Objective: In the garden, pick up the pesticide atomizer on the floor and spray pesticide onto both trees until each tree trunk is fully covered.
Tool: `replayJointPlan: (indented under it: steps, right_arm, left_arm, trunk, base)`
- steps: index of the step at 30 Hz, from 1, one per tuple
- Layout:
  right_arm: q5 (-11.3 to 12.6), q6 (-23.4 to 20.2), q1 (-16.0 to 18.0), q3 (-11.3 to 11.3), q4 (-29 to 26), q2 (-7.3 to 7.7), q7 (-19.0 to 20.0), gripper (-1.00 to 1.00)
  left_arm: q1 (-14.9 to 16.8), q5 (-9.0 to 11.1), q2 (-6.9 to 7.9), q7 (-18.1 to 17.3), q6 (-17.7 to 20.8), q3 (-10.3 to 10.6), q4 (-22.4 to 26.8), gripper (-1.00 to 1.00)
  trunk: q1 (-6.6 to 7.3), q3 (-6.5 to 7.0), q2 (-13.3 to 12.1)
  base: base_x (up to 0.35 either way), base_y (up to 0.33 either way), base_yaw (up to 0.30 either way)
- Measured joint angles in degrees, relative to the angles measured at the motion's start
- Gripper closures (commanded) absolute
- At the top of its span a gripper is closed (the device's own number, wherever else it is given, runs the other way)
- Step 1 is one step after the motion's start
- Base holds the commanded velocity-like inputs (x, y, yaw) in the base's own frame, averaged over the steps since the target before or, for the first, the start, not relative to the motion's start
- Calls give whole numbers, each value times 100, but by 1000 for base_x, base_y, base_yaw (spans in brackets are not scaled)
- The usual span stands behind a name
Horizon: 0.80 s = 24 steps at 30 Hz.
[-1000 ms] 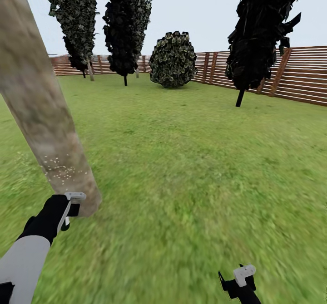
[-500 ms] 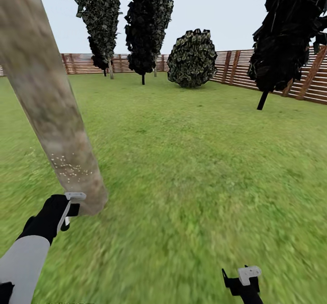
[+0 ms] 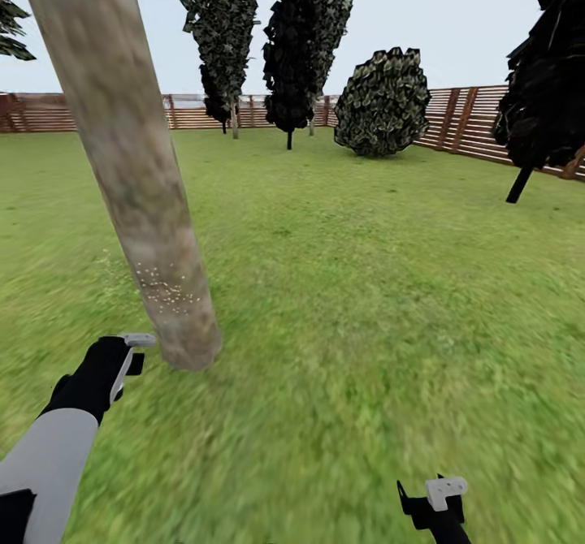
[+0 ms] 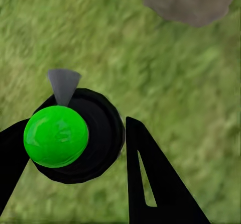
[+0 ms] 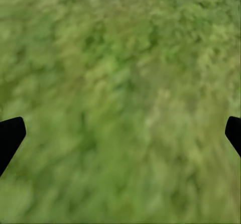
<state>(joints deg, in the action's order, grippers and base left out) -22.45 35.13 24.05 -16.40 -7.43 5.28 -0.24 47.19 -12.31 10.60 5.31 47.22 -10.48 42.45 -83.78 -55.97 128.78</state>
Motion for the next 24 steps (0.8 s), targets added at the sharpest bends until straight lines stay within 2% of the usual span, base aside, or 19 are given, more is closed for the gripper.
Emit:
replayJointPlan:
  steps: [3, 8, 11, 24]
  right_arm:
    - [2, 0, 0, 0, 0, 0, 1, -100]
    - [8, 1, 1, 0, 0, 0, 0, -100]
    - [11, 1, 0, 0, 0, 0, -3, -100]
    - [11, 2, -1, 0, -8, 1, -8, -100]
  left_arm:
    - [-3, 20, -22, -24, 1, 19, 7, 100]
    - [53, 47, -239, -27, 1, 34, 13, 100]
    - [91, 17, -298, -24, 0, 38, 13, 100]
    - [103, -3, -311, -24, 7, 43, 20, 100]
  trunk:
    - [0, -7, 0]
    - [2, -18, 0]
    - [3, -21, 0]
    - [2, -22, 0]
  base:
    - [15, -5, 264]
    - [192, -127, 264]
    - [236, -162, 179]
    - [212, -196, 8]
